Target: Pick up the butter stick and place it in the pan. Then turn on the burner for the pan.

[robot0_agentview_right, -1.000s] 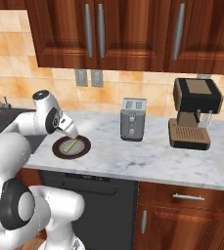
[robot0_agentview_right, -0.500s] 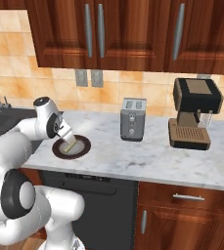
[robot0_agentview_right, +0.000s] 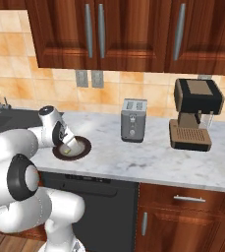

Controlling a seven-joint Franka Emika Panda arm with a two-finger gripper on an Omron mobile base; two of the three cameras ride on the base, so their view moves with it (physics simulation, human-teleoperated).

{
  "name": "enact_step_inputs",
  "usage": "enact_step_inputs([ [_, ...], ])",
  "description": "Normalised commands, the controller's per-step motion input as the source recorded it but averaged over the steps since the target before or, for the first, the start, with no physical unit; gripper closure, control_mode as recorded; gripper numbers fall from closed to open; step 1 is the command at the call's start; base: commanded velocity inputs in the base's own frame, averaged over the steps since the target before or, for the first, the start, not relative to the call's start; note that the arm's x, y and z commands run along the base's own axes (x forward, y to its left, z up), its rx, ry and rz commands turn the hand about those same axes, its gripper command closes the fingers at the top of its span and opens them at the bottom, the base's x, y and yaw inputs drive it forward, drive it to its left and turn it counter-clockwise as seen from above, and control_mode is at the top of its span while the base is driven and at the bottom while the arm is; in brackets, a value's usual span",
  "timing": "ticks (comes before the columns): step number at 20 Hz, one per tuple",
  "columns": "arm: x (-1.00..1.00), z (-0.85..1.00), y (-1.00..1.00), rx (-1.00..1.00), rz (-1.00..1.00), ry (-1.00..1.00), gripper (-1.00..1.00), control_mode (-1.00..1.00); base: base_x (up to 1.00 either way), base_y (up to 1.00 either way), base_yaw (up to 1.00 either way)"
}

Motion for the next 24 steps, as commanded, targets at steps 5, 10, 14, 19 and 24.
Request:
enact_step_inputs([
  [5, 0.37, -0.2, 0.09, 0.0, 0.01, 0.0, -1.0, -1.0, 0.0, 0.0, 0.0],
  [10, 0.32, -0.17, 0.13, 0.0, 0.07, 0.0, -1.0, -1.0, 0.0, 0.0, 0.0],
  [14, 0.12, -0.23, 0.01, 0.0, 0.12, 0.0, -1.0, -1.0, 0.0, 0.0, 0.0],
  [19, 0.01, -0.28, 0.0, 0.0, 0.09, 0.0, -1.0, -1.0, 0.0, 0.0, 0.0],
  [24, 0.05, -0.2, 0.01, 0.0, 0.06, 0.0, -1.0, -1.0, 0.0, 0.0, 0.0],
])
